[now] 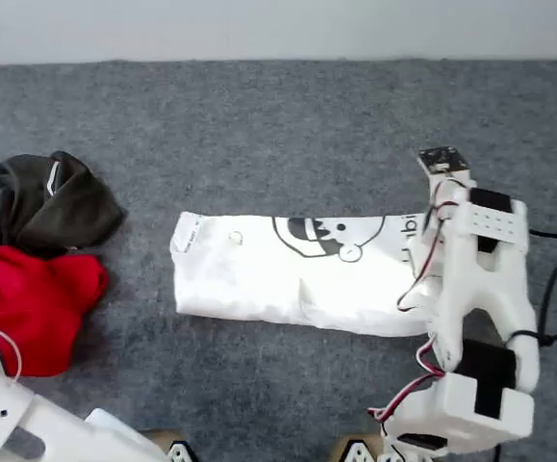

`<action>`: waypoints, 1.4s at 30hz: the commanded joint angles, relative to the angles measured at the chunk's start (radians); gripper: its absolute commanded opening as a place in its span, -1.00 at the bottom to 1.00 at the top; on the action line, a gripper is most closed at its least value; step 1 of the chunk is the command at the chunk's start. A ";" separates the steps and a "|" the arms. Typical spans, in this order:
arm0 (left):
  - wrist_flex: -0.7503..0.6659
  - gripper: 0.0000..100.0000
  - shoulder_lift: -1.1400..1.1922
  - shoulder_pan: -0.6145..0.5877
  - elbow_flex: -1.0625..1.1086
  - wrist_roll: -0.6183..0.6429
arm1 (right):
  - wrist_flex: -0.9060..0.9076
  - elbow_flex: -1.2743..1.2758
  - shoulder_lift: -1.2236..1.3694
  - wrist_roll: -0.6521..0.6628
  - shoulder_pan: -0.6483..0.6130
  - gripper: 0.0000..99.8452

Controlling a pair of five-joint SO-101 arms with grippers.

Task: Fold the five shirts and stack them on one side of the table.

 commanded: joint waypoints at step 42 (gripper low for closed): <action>-0.009 -0.97 -0.014 0.006 -0.002 -0.006 | 0.275 -0.658 0.148 -0.103 -0.846 -0.41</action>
